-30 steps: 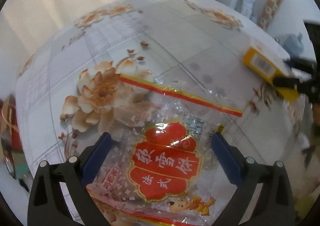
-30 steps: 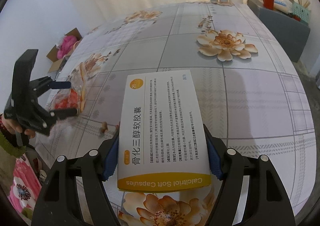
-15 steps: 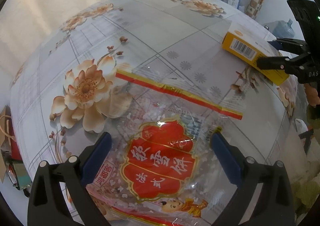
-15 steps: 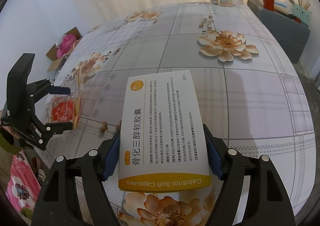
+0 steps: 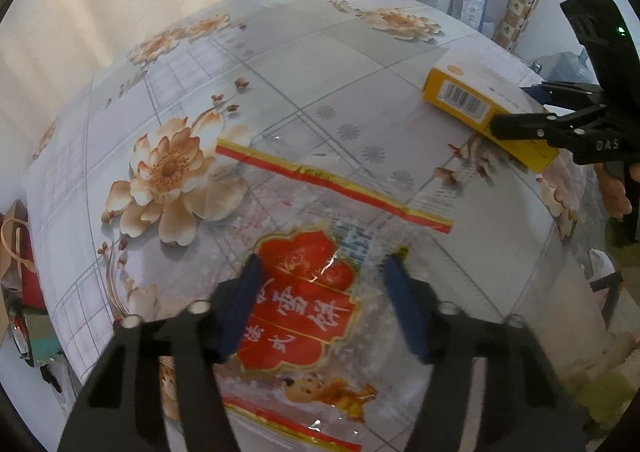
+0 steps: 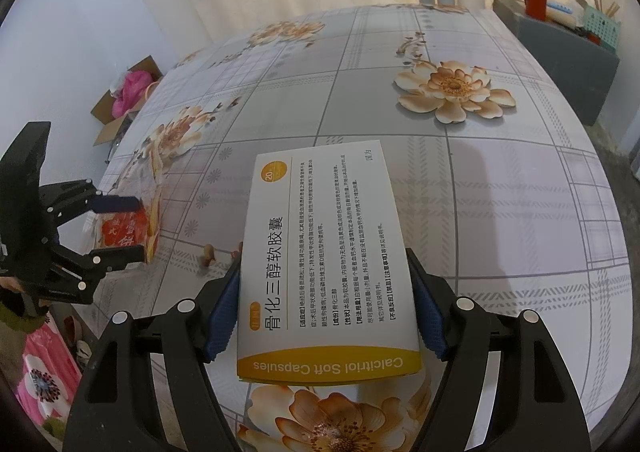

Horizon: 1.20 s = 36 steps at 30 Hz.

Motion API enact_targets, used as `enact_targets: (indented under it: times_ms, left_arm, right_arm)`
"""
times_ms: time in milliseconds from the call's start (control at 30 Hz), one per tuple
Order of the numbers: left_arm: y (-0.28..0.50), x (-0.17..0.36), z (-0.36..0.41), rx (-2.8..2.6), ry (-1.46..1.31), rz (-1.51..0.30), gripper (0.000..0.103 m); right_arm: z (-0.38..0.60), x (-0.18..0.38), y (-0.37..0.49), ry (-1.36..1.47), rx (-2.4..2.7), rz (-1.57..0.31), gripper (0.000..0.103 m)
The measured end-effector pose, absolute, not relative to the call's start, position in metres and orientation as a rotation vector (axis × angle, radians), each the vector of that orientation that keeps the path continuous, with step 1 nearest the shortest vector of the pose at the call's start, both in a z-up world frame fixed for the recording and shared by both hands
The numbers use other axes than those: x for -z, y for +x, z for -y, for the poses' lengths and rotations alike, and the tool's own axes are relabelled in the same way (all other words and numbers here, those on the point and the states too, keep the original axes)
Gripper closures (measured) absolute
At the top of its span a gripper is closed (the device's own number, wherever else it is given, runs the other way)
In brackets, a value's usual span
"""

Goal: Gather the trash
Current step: 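Close the left gripper on the red-label snack bag, then lift the snack bag with the left gripper while the right holds the box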

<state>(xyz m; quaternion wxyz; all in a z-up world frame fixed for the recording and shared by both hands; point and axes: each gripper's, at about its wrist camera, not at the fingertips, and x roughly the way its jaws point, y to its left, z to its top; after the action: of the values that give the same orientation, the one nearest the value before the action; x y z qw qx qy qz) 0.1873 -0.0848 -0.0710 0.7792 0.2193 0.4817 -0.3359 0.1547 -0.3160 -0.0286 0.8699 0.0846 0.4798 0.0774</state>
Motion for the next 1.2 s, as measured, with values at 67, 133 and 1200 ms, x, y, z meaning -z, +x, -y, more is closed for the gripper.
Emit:
enact_targets:
  times_ms: [67, 133, 1200]
  left_arm:
    - [0.186, 0.070, 0.086, 0.725, 0.478, -1.037, 0.061]
    - [0.187, 0.069, 0.085, 0.708, 0.475, -1.033, 0.078]
    - [0.165, 0.081, -0.073, 0.539, -0.802, -1.224, 0.029]
  right_arm:
    - [0.316, 0.029, 0.155, 0.177, -0.161, -1.003, 0.032]
    - [0.316, 0.029, 0.154, 0.177, -0.161, -1.003, 0.032]
    - [0.318, 0.027, 0.156, 0.202, -0.160, -1.002, 0.032]
